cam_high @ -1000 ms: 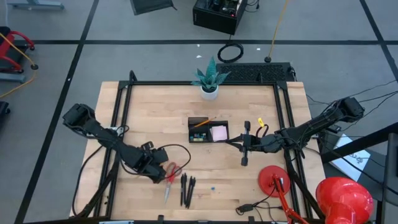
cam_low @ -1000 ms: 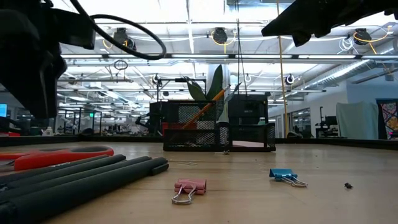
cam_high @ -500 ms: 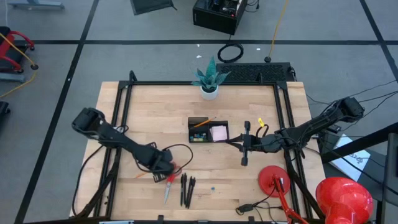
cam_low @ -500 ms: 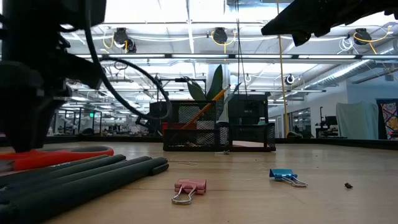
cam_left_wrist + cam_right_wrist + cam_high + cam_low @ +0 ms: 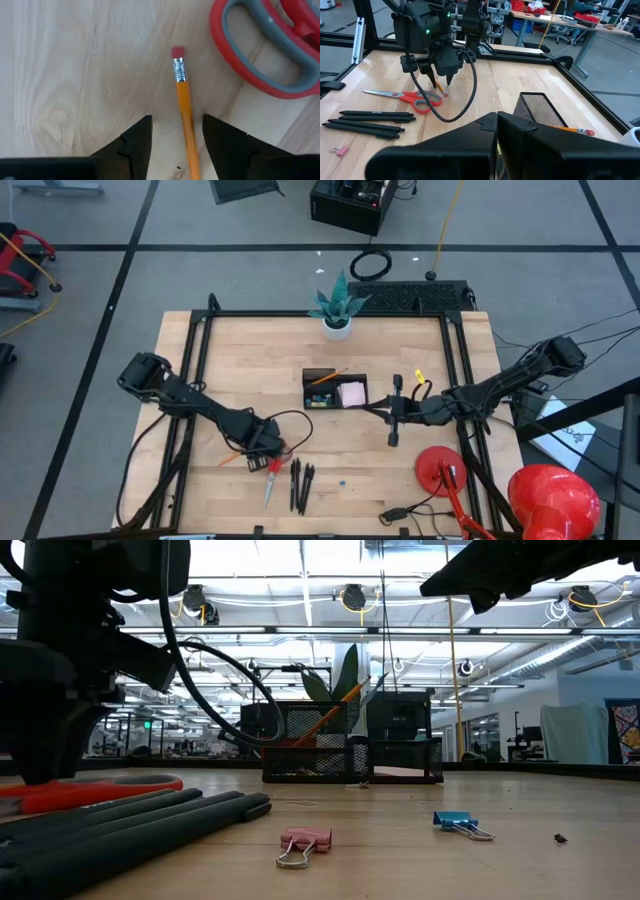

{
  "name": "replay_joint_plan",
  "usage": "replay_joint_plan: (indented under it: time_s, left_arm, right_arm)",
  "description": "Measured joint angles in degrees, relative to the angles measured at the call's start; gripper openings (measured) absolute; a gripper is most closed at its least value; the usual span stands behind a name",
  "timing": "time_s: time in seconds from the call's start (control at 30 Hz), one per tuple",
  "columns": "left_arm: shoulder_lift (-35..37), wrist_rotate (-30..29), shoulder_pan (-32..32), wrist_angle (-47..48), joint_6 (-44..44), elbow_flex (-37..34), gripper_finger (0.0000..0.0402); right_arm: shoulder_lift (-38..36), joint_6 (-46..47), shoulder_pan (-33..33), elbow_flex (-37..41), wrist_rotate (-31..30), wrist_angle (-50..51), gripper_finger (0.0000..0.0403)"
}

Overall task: Pick and place office supplies into organizer
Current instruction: Put the orange pencil into the black desk organizer

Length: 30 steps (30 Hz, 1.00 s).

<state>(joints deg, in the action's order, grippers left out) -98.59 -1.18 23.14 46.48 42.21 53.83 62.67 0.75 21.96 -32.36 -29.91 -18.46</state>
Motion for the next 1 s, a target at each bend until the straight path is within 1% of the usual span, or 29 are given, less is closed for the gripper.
replay_joint_plan:
  time_s: [0.17, 0.27, 0.8, 0.9, 1.0]
  left_arm:
    - [-0.1, -0.1, -0.1, -0.3, -0.5, 0.0, 0.0179]
    - [-0.1, -0.2, -0.1, -0.5, -0.5, -0.1, 0.0169]
    - [-0.2, 0.7, -0.1, -2.7, -1.2, -0.1, 0.0026]
    - [-0.2, 0.7, -0.1, -2.8, -2.6, -0.1, 0.0011]
    - [-0.2, -0.1, 0.5, -2.8, -5.4, -0.1, 0.0010]
  right_arm:
    - [0.0, 0.0, 0.0, 0.0, 0.1, 0.0, 0.0004]
    - [0.0, 0.0, 0.0, 0.0, 0.1, 0.0, 0.0004]
    - [0.0, 0.1, 0.0, 0.0, 0.2, -0.1, 0.0004]
    - [0.0, 0.1, 0.0, 0.0, 0.2, -0.1, 0.0004]
    - [0.0, 0.5, 0.0, 0.0, 0.2, -0.1, 0.0004]
